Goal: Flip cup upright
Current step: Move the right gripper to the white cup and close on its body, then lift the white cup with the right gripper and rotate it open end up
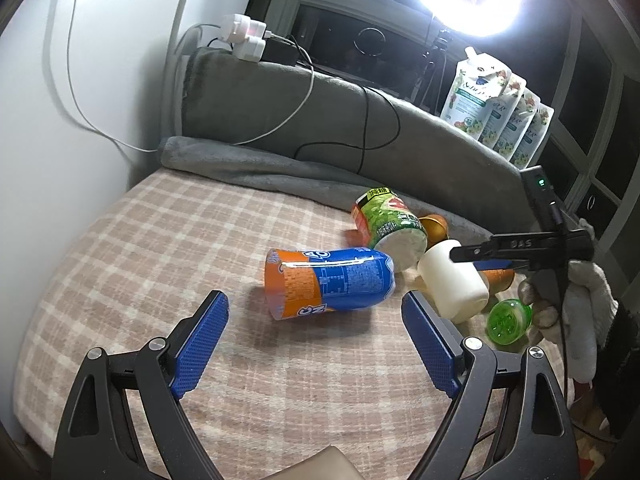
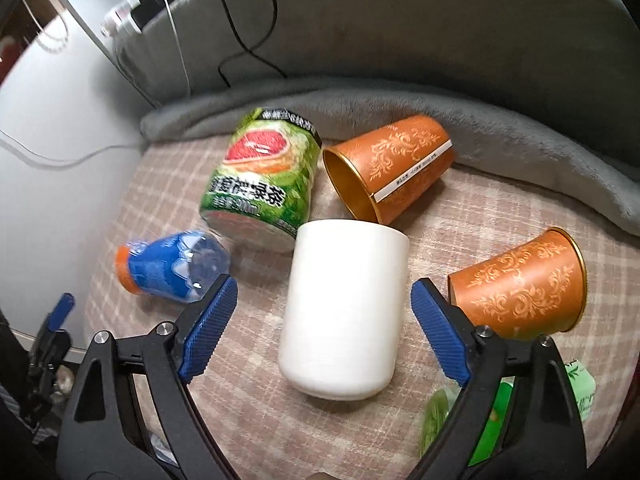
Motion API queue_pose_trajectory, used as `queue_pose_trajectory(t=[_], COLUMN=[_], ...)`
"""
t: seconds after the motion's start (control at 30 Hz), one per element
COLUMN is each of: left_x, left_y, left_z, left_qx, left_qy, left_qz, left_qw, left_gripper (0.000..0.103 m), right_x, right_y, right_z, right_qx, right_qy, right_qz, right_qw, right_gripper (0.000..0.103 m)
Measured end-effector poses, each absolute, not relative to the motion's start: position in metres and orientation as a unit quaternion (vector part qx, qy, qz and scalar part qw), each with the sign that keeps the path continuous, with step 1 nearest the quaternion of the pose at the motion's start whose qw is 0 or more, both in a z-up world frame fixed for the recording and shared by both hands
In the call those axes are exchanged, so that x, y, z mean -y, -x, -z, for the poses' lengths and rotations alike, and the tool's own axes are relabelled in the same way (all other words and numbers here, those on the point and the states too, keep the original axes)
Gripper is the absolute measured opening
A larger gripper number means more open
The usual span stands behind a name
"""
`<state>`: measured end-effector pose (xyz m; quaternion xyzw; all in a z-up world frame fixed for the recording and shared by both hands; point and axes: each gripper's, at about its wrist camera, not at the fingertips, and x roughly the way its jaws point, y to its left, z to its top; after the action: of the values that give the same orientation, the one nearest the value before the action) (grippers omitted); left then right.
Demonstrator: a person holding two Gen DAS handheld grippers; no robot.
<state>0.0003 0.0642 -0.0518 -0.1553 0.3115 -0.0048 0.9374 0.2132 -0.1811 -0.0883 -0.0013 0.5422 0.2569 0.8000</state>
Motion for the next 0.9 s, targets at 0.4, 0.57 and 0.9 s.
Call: queue_pose_trajectory(t=[0.4, 0.57, 0.9], left_x=[-0.066, -0.066, -0.064], left_y=[0.001, 0.002, 0.004], left_z=[0.05, 0.048, 0.044], left_qx=[-0.307, -0.305, -0.3], left_qy=[0.158, 0.157, 0.153], left_qz=[0.006, 0.006, 0.007], left_qw=[0.938, 0.939, 0.941], left_gripper=[0.088, 0.088, 0.088], right_x=[0.162, 0.159, 0.17], right_y=[-0.219, -0.223, -0.209], right_z=[0.109, 0.114, 0.105], right_qx=[-0.565, -0.573, -0.569], right_qy=[0.069, 0.078, 0.054], right_qz=[-0.226, -0.215, -0.212], right_qw=[0.791, 0.787, 0.793], right_gripper=[0.088, 0.08, 0.079])
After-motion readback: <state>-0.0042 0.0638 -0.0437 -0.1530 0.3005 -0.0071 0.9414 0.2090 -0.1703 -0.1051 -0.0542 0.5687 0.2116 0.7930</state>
